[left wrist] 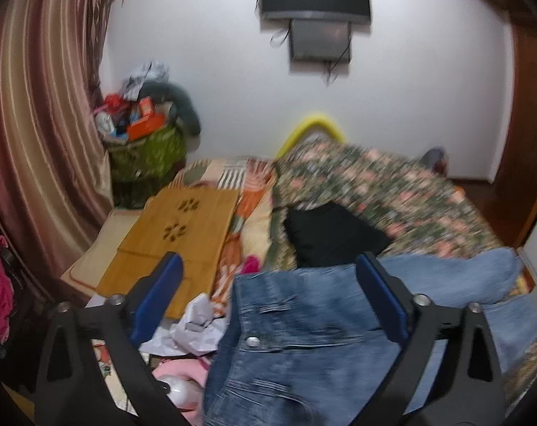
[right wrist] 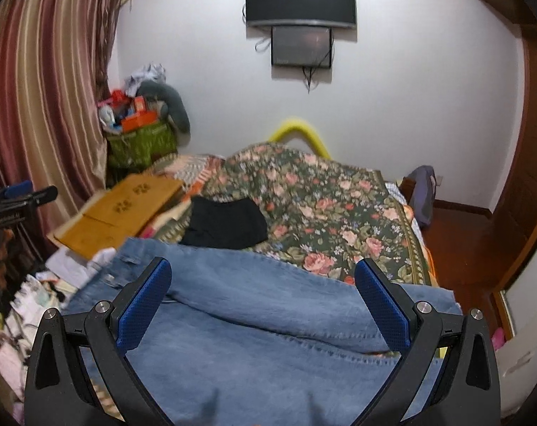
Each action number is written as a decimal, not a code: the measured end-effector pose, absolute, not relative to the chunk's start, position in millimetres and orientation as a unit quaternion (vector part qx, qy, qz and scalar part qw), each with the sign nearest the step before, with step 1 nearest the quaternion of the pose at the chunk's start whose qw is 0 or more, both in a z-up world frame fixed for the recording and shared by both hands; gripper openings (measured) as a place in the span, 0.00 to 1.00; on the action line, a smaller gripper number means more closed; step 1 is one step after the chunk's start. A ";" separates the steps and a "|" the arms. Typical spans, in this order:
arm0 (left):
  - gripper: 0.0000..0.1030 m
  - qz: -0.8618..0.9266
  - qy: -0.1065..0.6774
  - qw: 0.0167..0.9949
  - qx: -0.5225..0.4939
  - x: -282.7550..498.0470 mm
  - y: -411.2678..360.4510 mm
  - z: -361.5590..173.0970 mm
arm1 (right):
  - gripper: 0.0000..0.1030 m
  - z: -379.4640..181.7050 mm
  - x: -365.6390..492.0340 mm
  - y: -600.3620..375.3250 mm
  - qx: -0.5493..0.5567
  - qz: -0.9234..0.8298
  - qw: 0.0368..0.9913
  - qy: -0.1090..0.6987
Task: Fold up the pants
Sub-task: 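Lower both grippers onto the jeans waistband and close on it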
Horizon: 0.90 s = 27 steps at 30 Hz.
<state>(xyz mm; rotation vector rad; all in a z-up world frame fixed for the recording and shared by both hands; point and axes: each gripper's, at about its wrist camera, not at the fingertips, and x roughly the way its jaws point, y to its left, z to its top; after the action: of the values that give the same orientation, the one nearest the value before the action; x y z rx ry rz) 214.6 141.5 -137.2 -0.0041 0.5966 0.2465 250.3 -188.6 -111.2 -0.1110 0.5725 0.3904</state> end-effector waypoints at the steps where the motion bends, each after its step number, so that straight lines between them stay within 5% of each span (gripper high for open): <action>1: 0.88 0.126 0.314 0.941 -0.003 230.0 152.0 -150.5 | 1.00 -118.4 259.1 -188.9 -0.058 0.193 0.936 0.289; 4: 0.80 0.114 0.364 0.924 -0.024 266.0 178.2 -186.3 | 1.00 -139.6 288.5 -190.0 -0.061 0.202 0.924 0.319; 7: 0.47 0.131 0.402 0.906 -0.032 297.2 198.6 -224.0 | 1.00 -160.0 320.0 -189.6 -0.063 0.201 0.913 0.350; 8: 0.44 0.144 0.418 0.896 -0.030 308.7 205.0 -237.8 | 1.00 -167.5 329.5 -189.2 -0.063 0.203 0.909 0.358; 24: 0.44 0.096 0.522 0.841 -0.105 392.9 252.9 -351.4 | 0.77 -277.9 461.2 -170.3 -0.109 0.251 0.836 0.476; 27: 0.37 0.090 0.528 0.834 -0.132 399.7 258.6 -361.0 | 0.72 -291.7 474.8 -169.3 -0.103 0.270 0.819 0.496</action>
<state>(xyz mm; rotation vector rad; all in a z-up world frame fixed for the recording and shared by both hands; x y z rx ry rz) 399.7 258.6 -361.0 -0.2804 1.1181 0.1899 474.8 -169.3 -291.7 -0.2190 1.0570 0.5749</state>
